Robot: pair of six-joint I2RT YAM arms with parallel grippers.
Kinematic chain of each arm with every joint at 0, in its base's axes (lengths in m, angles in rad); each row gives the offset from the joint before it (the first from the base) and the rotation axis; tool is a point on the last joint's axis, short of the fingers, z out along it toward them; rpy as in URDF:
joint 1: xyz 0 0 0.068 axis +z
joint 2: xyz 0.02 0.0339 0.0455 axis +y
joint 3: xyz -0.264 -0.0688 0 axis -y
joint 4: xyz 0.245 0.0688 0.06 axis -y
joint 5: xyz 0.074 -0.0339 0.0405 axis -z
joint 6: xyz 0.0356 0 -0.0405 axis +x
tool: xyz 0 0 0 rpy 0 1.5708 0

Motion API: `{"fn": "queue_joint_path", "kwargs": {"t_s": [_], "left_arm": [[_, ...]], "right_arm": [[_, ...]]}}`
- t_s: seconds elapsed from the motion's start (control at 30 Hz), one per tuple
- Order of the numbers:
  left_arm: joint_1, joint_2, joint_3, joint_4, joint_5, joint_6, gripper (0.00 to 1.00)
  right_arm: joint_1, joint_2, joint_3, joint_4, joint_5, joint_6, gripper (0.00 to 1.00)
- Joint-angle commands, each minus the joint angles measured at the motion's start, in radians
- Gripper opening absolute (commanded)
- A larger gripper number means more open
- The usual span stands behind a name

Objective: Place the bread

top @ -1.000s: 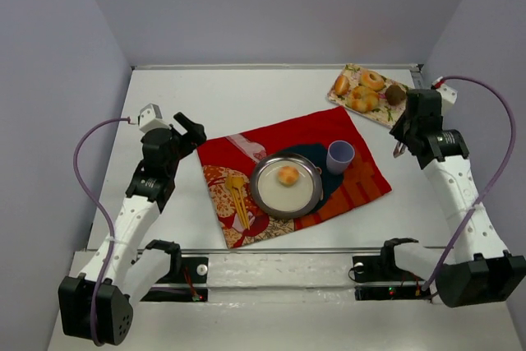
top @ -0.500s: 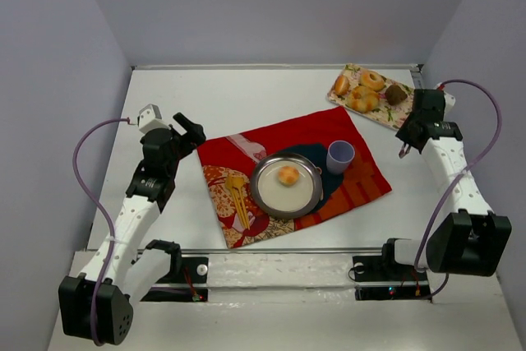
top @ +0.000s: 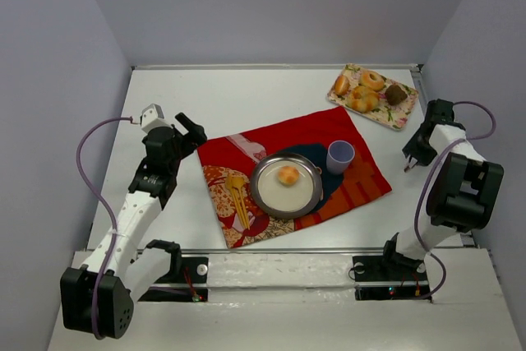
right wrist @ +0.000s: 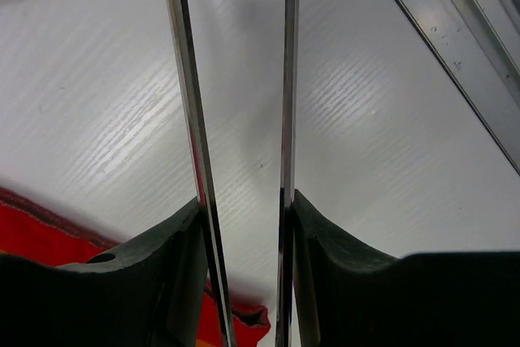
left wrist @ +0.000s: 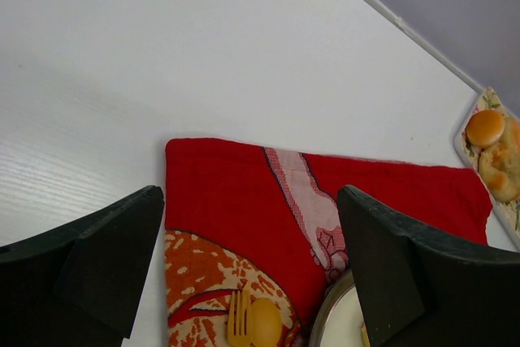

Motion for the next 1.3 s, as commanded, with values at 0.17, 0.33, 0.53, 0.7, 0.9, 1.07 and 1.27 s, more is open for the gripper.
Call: {"fn": "queue_joint_path", "kwargs": {"t_s": [0.17,0.33,0.53,0.7,0.9,1.07,1.27], "left_arm": [[0.004,0.016,-0.006,0.063,0.018,0.008,0.99],[0.004,0.011,-0.009,0.068,0.030,0.011,0.99],[0.004,0.004,-0.012,0.068,0.033,0.009,0.99],[0.004,0.010,-0.009,0.066,0.040,0.008,0.99],[0.004,0.007,-0.006,0.053,0.027,0.002,0.99],[0.004,-0.021,0.002,0.021,0.015,-0.006,0.99],[0.004,-0.078,0.017,-0.019,0.009,-0.021,0.99]], "right_arm": [[-0.049,0.083,-0.015,-0.028,0.014,-0.010,0.80],[-0.049,0.032,-0.034,-0.034,-0.018,-0.004,1.00],[-0.049,-0.139,-0.031,-0.072,-0.032,-0.002,1.00],[-0.040,-0.377,0.001,-0.097,-0.092,-0.020,1.00],[0.030,-0.610,0.058,-0.079,-0.294,-0.054,1.00],[0.030,-0.753,0.017,0.036,-0.536,-0.030,1.00],[0.030,-0.850,-0.089,0.132,-0.486,0.053,1.00]]}}
